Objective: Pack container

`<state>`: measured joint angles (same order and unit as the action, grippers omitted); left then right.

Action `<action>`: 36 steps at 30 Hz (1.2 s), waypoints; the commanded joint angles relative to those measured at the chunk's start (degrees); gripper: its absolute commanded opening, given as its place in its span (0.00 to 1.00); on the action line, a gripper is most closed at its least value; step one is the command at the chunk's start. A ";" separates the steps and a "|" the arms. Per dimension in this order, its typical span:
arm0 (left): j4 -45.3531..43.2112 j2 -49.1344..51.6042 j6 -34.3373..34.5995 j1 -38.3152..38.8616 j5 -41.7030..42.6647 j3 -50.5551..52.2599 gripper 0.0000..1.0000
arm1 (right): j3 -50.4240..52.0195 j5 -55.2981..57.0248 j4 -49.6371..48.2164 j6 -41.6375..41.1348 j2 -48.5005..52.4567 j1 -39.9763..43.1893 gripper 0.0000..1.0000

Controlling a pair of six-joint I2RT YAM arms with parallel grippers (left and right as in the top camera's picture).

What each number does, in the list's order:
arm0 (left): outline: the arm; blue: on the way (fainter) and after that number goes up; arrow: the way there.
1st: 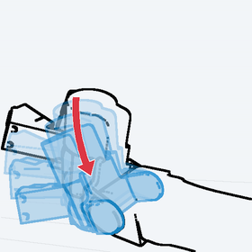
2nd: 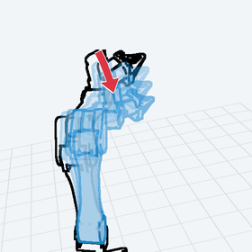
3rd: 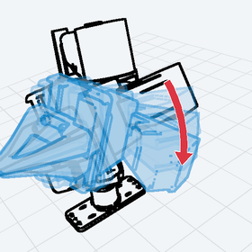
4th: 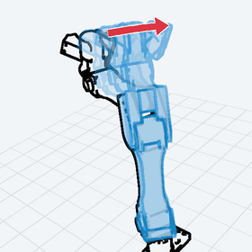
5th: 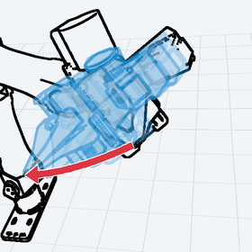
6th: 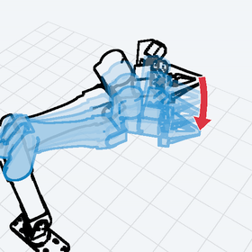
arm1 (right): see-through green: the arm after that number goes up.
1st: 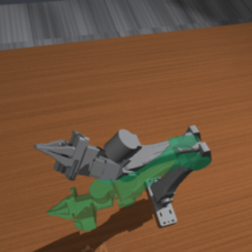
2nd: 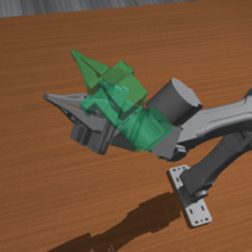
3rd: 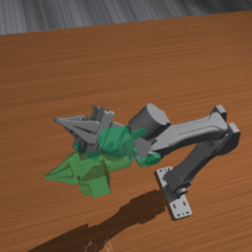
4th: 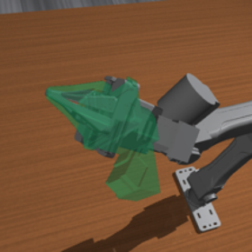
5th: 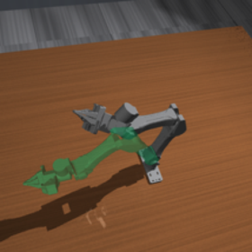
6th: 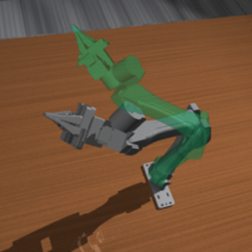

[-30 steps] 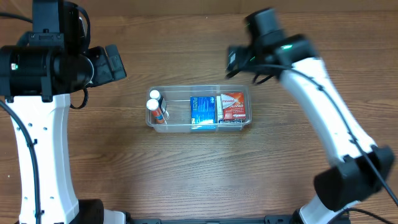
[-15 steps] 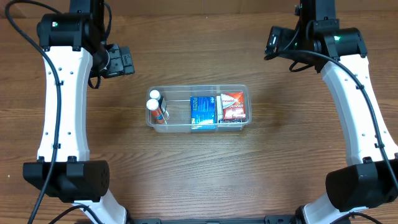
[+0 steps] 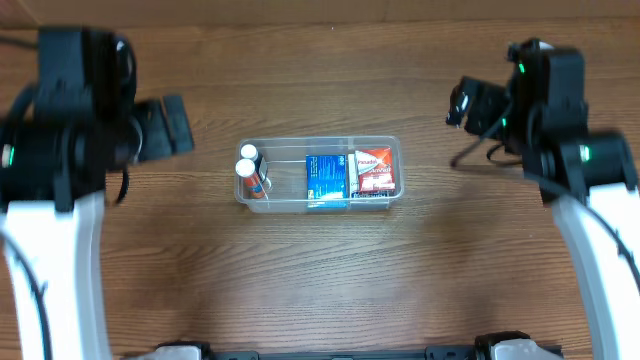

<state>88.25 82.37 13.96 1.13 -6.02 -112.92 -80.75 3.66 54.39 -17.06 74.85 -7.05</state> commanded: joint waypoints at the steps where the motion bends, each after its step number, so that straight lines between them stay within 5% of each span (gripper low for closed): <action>1: -4.98 -10.86 -2.49 -0.20 -0.59 13.05 1.00 | 12.26 2.38 -2.82 -0.76 -11.37 -0.55 1.00; 9: -24.44 -39.39 -5.64 -0.22 -1.22 48.30 1.00 | 34.82 4.70 -7.74 -1.01 -33.88 -1.03 1.00; 14: -26.73 -46.69 -5.62 -0.22 -3.34 60.39 1.00 | 38.27 4.66 -5.88 -0.98 -38.58 -1.03 1.00; 36: -25.94 -45.62 -5.62 -0.22 -3.37 68.67 1.00 | 38.29 4.66 -3.69 -0.96 -38.03 -1.03 1.00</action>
<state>62.30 36.82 9.82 1.13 -8.47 -44.69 -42.63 7.77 50.83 -17.78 36.91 -7.92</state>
